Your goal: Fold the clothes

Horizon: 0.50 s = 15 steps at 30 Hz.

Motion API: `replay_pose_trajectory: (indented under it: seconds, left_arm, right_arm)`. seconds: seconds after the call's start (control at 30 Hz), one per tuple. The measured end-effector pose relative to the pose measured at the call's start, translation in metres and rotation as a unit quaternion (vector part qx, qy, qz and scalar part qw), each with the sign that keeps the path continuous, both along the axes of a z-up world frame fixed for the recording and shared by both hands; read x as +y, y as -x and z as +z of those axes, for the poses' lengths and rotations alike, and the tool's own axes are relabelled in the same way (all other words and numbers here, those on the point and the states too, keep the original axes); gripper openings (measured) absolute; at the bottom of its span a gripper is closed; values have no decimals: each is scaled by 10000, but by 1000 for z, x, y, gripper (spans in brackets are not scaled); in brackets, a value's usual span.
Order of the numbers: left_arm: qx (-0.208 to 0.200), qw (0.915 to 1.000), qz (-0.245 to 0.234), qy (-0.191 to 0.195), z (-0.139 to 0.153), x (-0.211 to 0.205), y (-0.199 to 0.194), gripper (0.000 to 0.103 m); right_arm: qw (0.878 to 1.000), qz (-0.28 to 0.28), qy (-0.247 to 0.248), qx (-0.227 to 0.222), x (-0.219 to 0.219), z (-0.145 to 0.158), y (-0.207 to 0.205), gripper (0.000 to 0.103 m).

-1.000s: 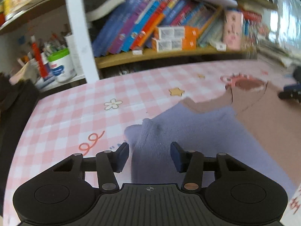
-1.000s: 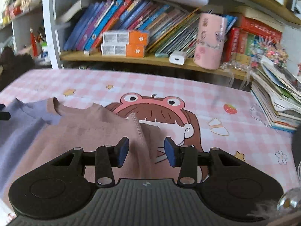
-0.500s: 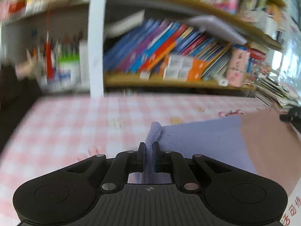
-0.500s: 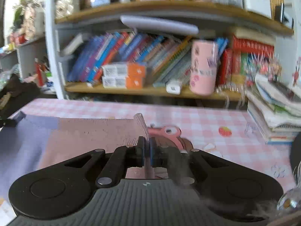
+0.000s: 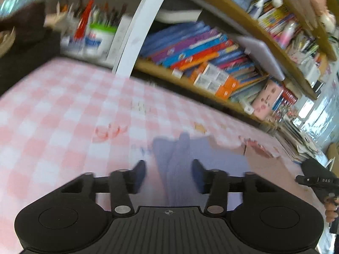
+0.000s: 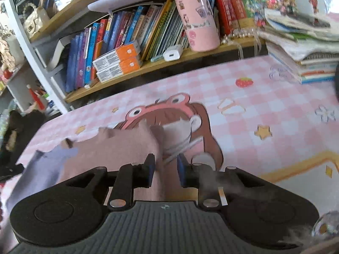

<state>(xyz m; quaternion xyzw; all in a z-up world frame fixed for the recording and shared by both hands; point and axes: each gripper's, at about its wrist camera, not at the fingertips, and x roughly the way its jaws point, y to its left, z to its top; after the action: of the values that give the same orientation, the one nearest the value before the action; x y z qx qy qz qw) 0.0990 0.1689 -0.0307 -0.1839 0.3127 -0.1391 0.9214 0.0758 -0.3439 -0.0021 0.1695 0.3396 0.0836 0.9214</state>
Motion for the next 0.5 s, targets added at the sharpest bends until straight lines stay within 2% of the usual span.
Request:
replay_pose_trajectory:
  seconds: [0.07, 0.17, 0.23, 0.3, 0.33, 0.37, 0.4, 0.5]
  left_arm:
    - [184, 9998, -36, -31, -4, -5, 3, 56]
    - [151, 9998, -111, -84, -6, -13, 9, 56]
    - [134, 9999, -92, -38, -7, -16, 10, 53]
    - [168, 9997, -173, 66, -8, -17, 9, 49]
    - [185, 9995, -214, 117, -9, -17, 9, 35]
    - [230, 9994, -220, 108, -9, -19, 7, 28]
    - [224, 9996, -180, 54, -9, -19, 7, 27]
    - [215, 9997, -48, -72, -7, -16, 3, 23]
  right_arm:
    - [9999, 60, -111, 76, -2, -1, 6, 24]
    - [9994, 56, -286, 187, -2, -5, 11, 29]
    - [9987, 4, -432, 252, -1, -11, 13, 33]
    - [9978, -48, -579, 318, 0, -17, 14, 33]
    - [9970, -67, -685, 343, 0, -19, 14, 32]
    - [9959, -79, -823, 360, 1, -21, 14, 22]
    - [9946, -90, -960, 377, 2, -23, 13, 16]
    - [9948, -3, -935, 395, 15, -20, 10, 15]
